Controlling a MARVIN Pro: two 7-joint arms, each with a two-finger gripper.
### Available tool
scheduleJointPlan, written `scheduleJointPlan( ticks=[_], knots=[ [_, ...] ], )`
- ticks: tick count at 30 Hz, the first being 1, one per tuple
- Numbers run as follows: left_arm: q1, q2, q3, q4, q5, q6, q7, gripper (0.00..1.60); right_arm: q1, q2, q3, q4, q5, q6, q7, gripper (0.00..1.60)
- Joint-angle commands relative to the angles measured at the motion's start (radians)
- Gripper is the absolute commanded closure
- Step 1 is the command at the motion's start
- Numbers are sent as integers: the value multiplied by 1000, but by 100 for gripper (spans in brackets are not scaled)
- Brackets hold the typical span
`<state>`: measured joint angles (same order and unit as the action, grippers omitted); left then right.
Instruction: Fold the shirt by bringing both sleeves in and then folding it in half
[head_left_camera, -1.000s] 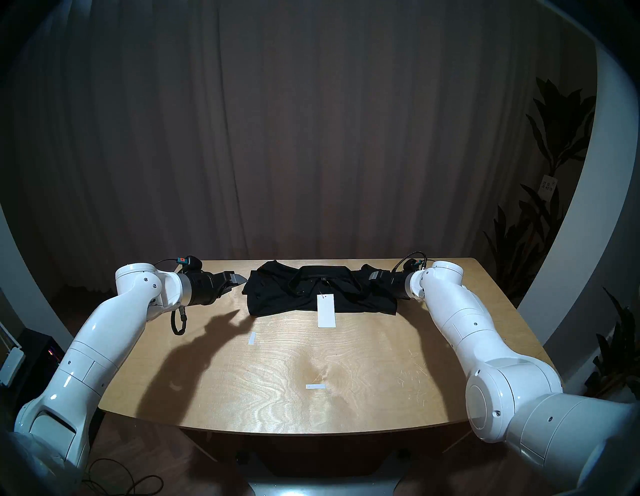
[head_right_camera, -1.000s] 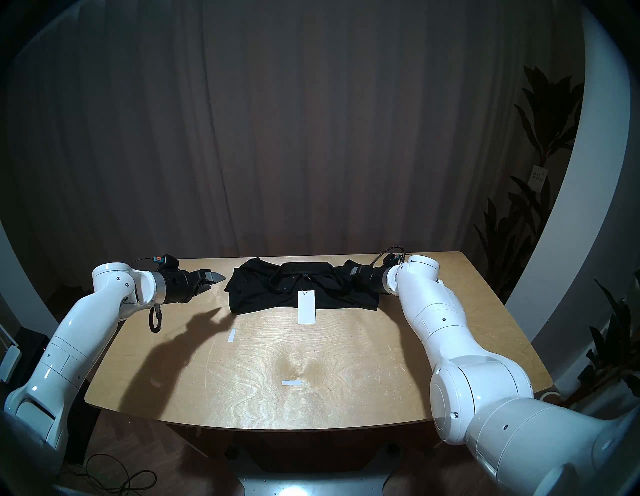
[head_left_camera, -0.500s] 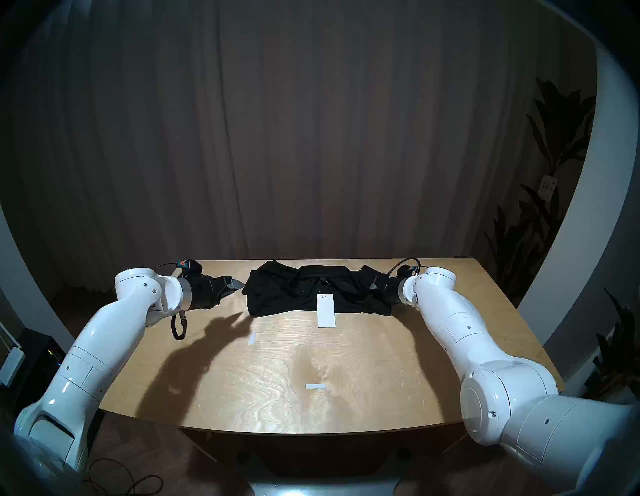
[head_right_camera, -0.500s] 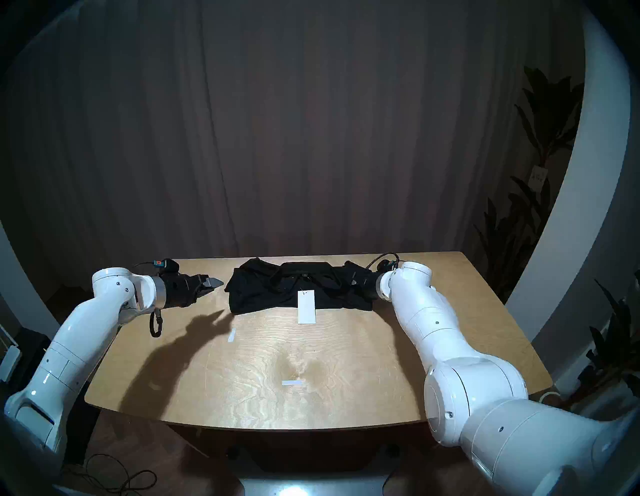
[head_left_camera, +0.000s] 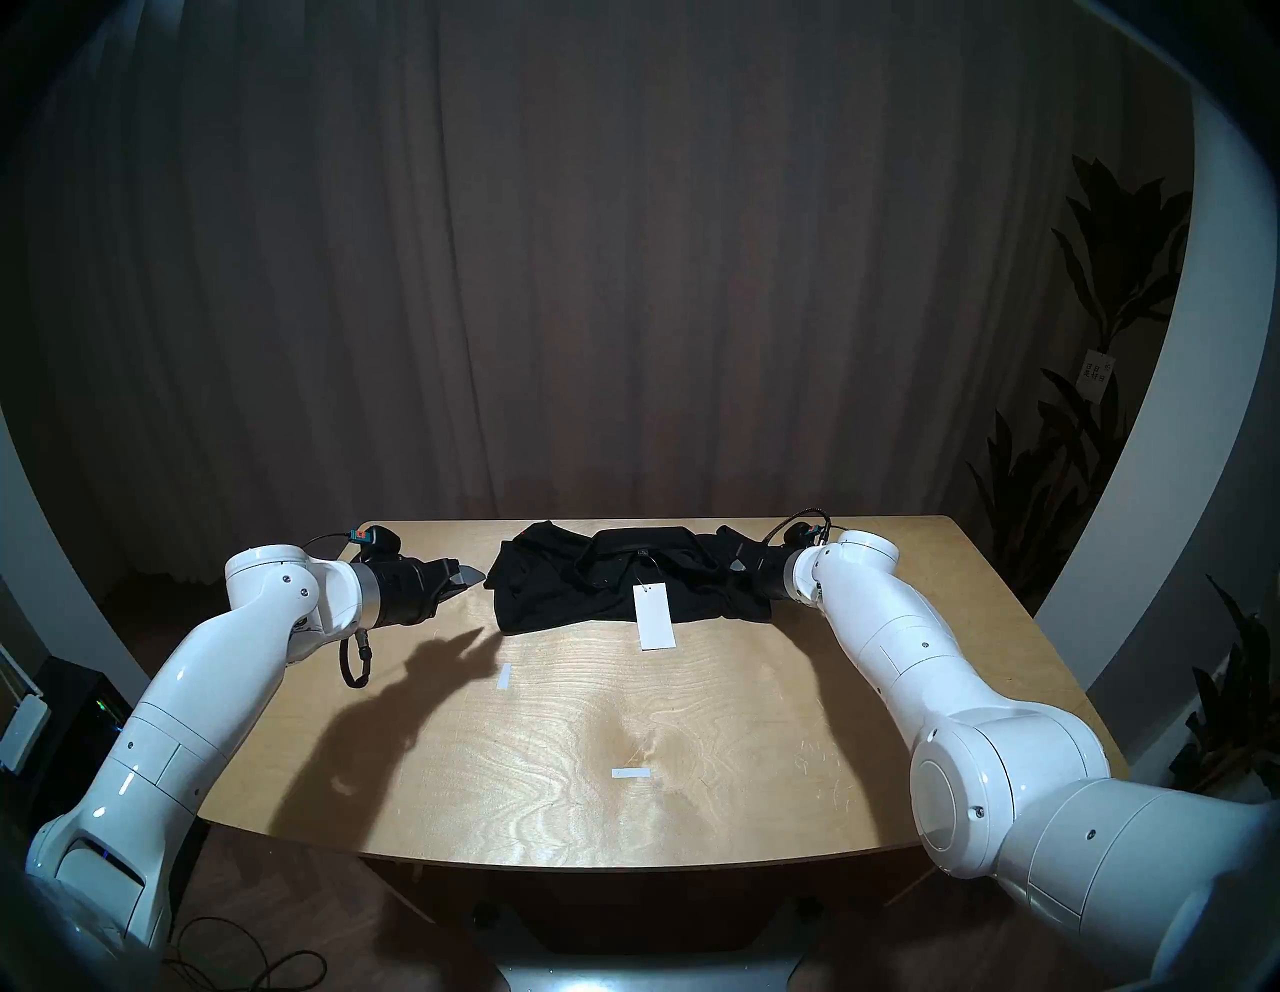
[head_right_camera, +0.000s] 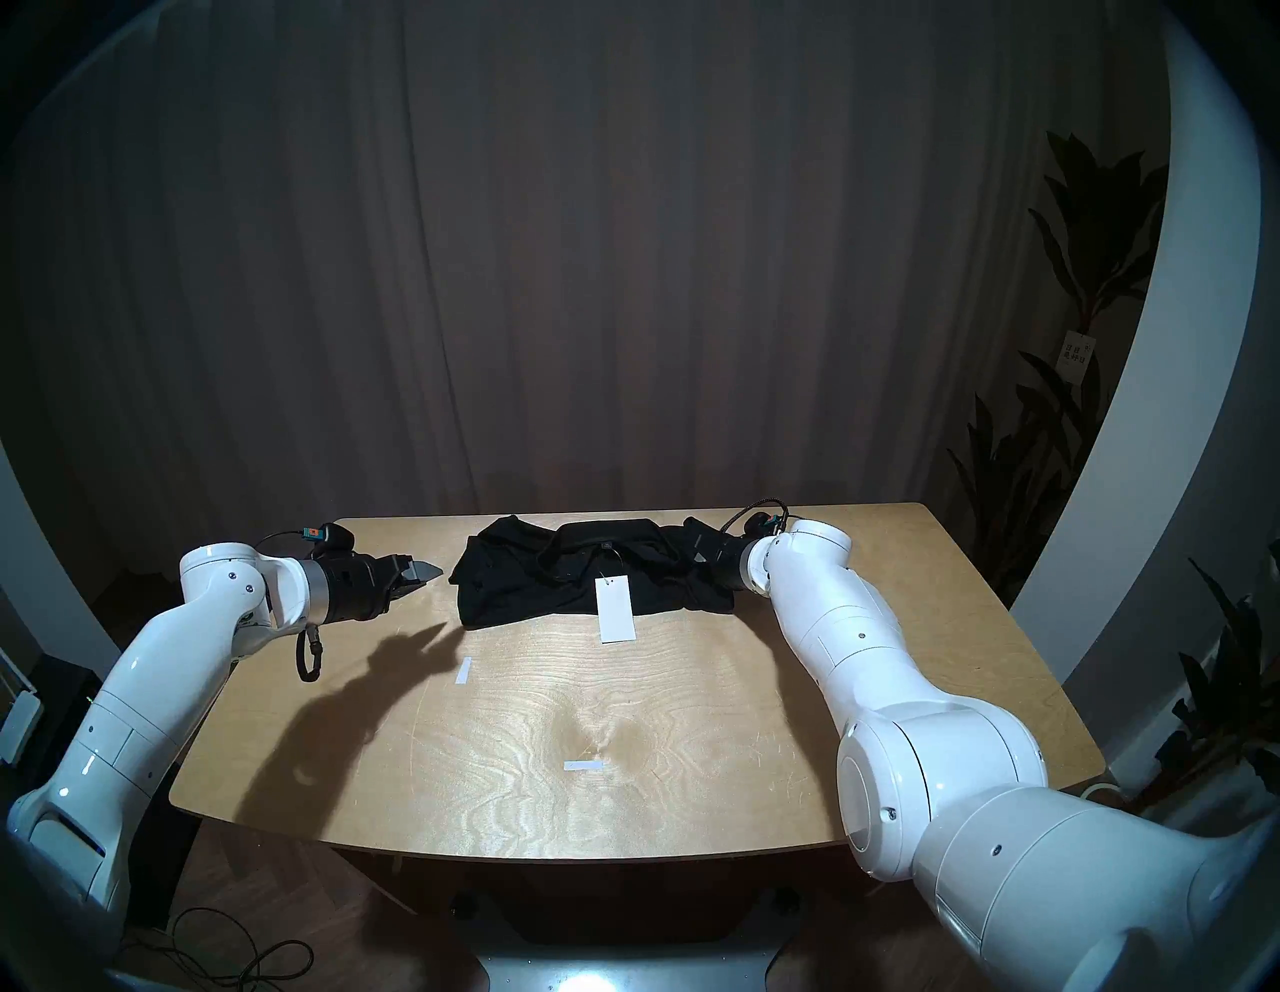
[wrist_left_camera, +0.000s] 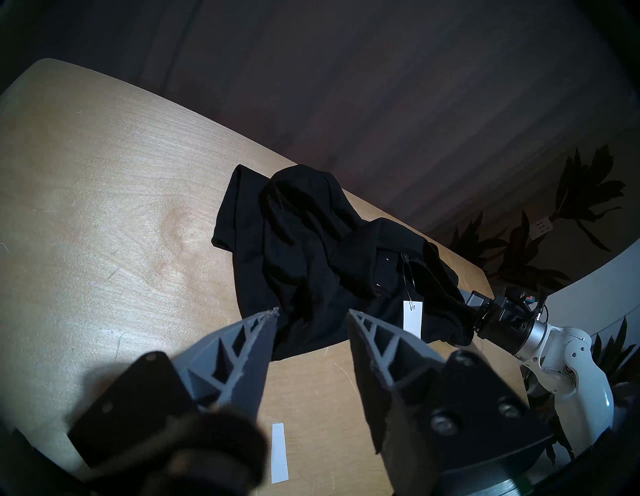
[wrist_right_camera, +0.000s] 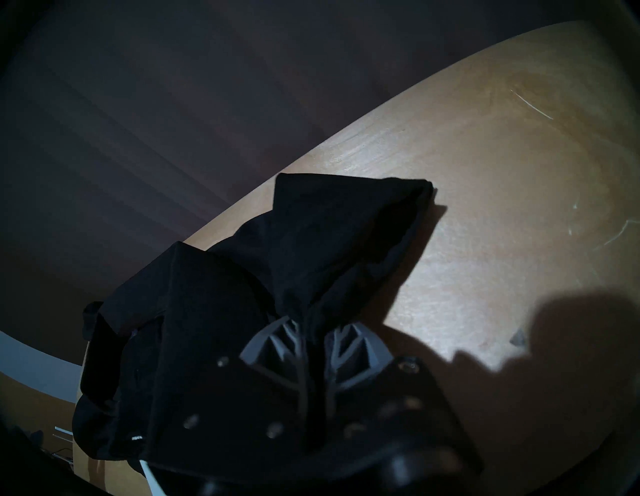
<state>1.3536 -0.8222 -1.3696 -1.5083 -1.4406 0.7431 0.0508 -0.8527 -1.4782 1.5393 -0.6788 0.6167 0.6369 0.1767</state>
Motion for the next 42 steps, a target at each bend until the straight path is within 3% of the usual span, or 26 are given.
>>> scheduleJointPlan(
  ticks=[1,11,18,35,42],
  knots=[
    [-3,8,-20,-12,-4,-15,-9,72,8,3,-8,-109,13,18,61,160],
    [21,16,-32,-15,-12,-31,-18,72,-15,-10,-41,-220,11,50,82,160],
    [64,29,-57,-30,-24,-54,-25,74,-35,-54,-89,-295,0,68,60,160],
    [193,63,-141,-68,-63,-101,-37,82,49,-204,-169,-222,-22,24,-30,160],
    [235,72,-172,-76,-75,-112,-41,84,93,-284,-196,-130,-36,-19,-94,160]
  ],
)
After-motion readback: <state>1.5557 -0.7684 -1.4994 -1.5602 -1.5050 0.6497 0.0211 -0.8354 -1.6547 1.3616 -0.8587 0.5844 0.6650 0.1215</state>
